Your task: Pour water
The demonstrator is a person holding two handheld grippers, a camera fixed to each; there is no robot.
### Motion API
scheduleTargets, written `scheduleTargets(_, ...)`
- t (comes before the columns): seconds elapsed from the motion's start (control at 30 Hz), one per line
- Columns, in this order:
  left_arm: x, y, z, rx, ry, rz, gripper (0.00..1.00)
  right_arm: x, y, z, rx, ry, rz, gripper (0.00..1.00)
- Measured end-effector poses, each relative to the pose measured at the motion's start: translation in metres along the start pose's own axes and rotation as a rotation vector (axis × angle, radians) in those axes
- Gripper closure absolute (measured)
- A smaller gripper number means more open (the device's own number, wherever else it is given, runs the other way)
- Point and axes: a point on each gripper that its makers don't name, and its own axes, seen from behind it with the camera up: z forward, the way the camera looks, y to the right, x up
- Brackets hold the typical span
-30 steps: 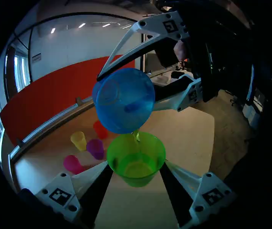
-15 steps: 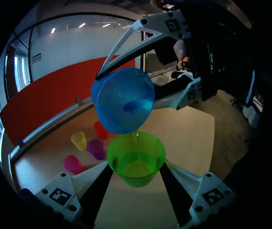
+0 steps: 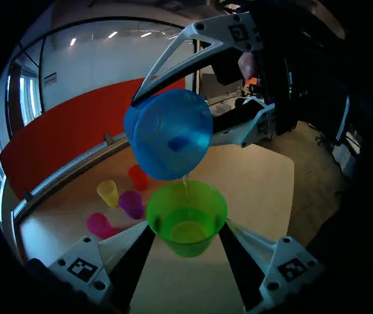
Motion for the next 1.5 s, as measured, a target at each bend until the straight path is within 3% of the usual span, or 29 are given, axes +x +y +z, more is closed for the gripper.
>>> scheduleTargets(1.5,0.004,0.006,-0.006,0.003,0.017,-0.008,0.18,-0.011,0.005,0.009,-0.016,0.001,-0.069,0.18)
